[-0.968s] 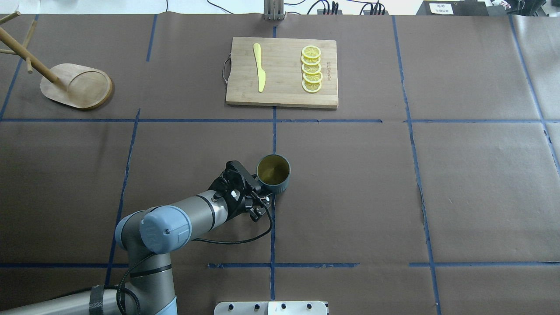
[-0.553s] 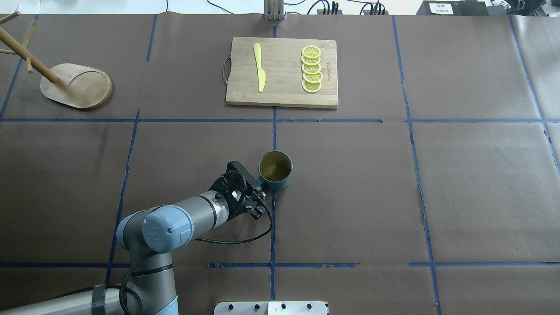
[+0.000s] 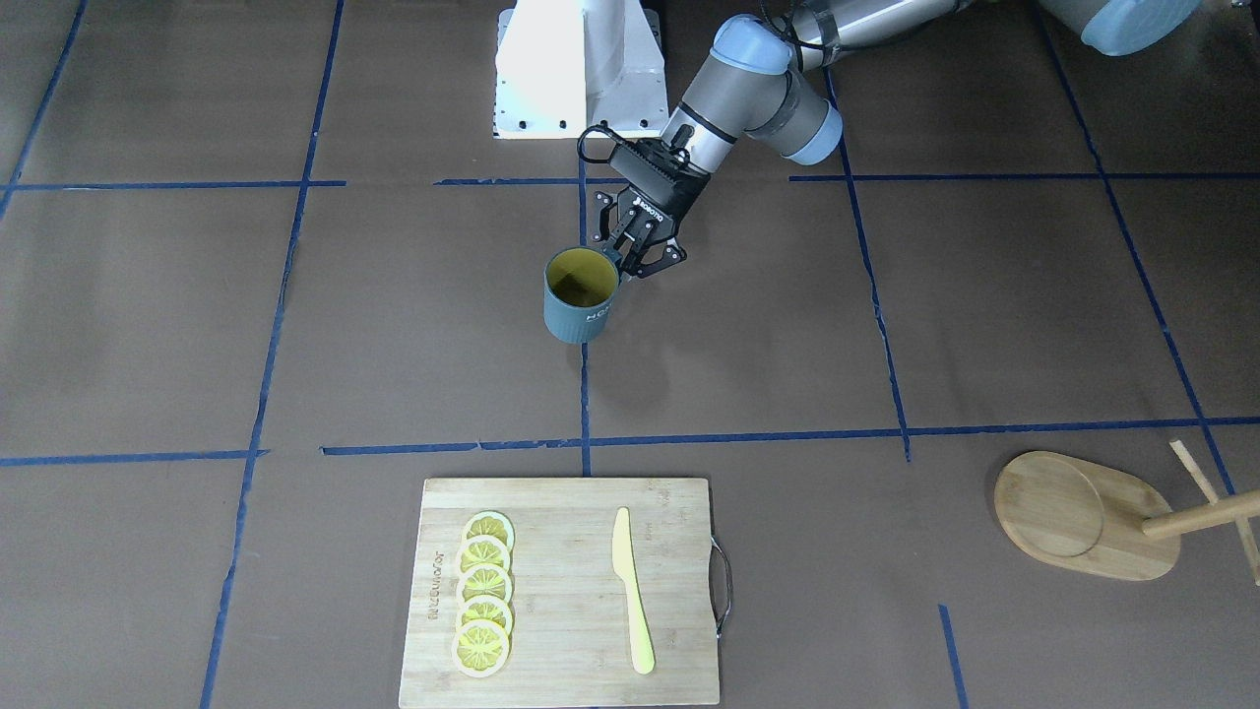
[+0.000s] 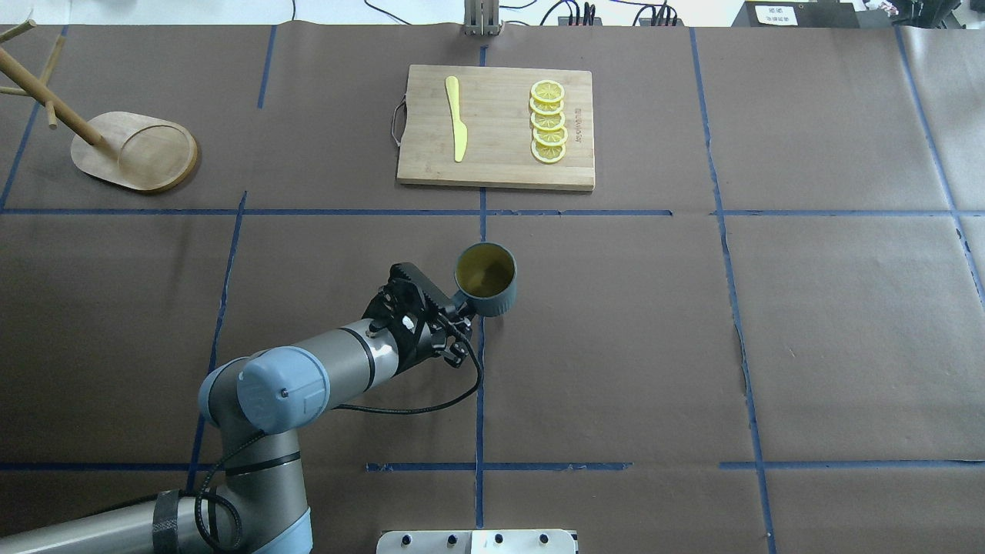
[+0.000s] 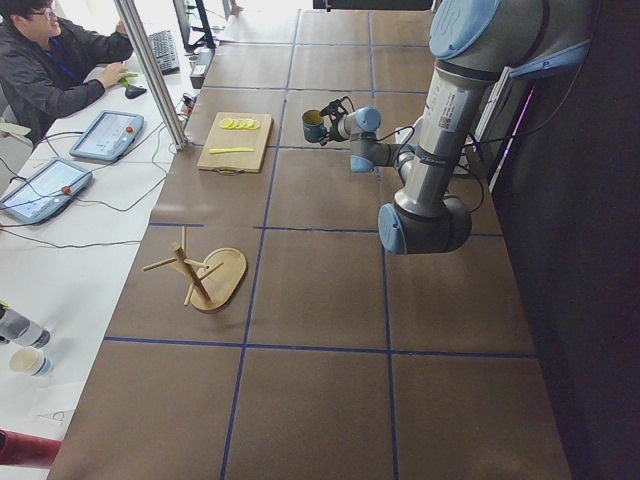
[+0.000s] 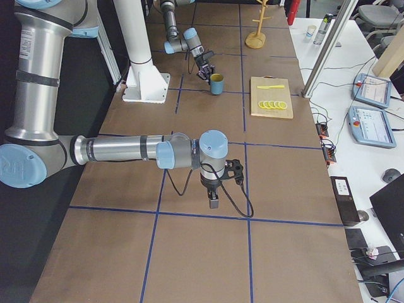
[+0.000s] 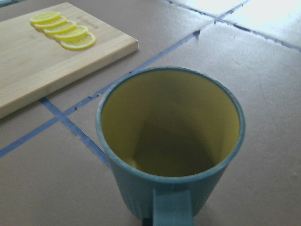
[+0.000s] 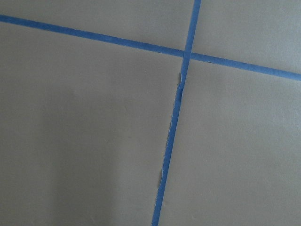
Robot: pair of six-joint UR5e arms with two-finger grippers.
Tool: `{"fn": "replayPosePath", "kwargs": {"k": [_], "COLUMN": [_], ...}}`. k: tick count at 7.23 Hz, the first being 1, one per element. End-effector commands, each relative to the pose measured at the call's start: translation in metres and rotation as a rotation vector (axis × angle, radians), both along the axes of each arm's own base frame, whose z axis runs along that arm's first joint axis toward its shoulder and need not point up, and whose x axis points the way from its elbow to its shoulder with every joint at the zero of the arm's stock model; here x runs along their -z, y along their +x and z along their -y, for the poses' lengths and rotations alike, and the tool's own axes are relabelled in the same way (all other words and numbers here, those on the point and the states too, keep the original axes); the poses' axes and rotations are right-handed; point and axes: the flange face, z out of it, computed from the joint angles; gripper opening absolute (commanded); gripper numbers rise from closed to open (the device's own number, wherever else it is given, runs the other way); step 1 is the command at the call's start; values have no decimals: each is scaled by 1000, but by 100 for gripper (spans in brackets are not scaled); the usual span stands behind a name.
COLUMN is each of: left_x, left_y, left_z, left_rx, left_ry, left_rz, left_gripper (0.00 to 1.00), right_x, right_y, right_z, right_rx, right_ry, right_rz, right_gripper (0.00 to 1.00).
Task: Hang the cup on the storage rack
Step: 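Grasp the teal mug by its rim with the left gripper, then lift the teal mug and carry it toward the wooden rack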
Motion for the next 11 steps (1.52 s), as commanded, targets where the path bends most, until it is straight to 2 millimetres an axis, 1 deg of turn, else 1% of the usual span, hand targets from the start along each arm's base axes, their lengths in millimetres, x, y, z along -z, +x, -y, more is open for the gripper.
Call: {"fn": "replayPosePath", "kwargs": {"k": [1,2,3,4,5,6,7,8,9,10,11], "left_x": [-2,0,-8,-6,-5,-13,-23,-27,-25,-25,-31], "left_y": [-27,-43,-60,-94,-135,-186,-238,-280,-307,-331,-348], "left_z": [28,43,59,92,123,164,197,216,227,233,236], "left_rx": [82,120,160,121,64,83,91,90,117,112,66], "left_ry": [-254,-348,-477,-700,-897,-1042,-1191,-1308,-1396,-1480,-1527], "left_rz": [-170,-253,-342,-502,-601,-663,-718,-767,-858,-992,-1105], "left_gripper": [0,0,0,0,0,0,0,0,0,0,0], "right_x": [-1,0,-1,1,0,0,0,0,0,1,2], "right_y": [0,0,0,0,0,0,0,0,0,0,0], "right_z": [-1,-1,-1,0,0,0,0,0,0,1,2], "right_rx": [0,0,0,0,0,0,0,1,0,0,-1], "right_ry": [-2,0,-3,0,-2,-2,-2,0,1,3,5], "right_rz": [0,0,3,3,3,3,3,2,0,0,1], "right_gripper": [100,100,100,100,100,100,100,100,100,100,100]}}
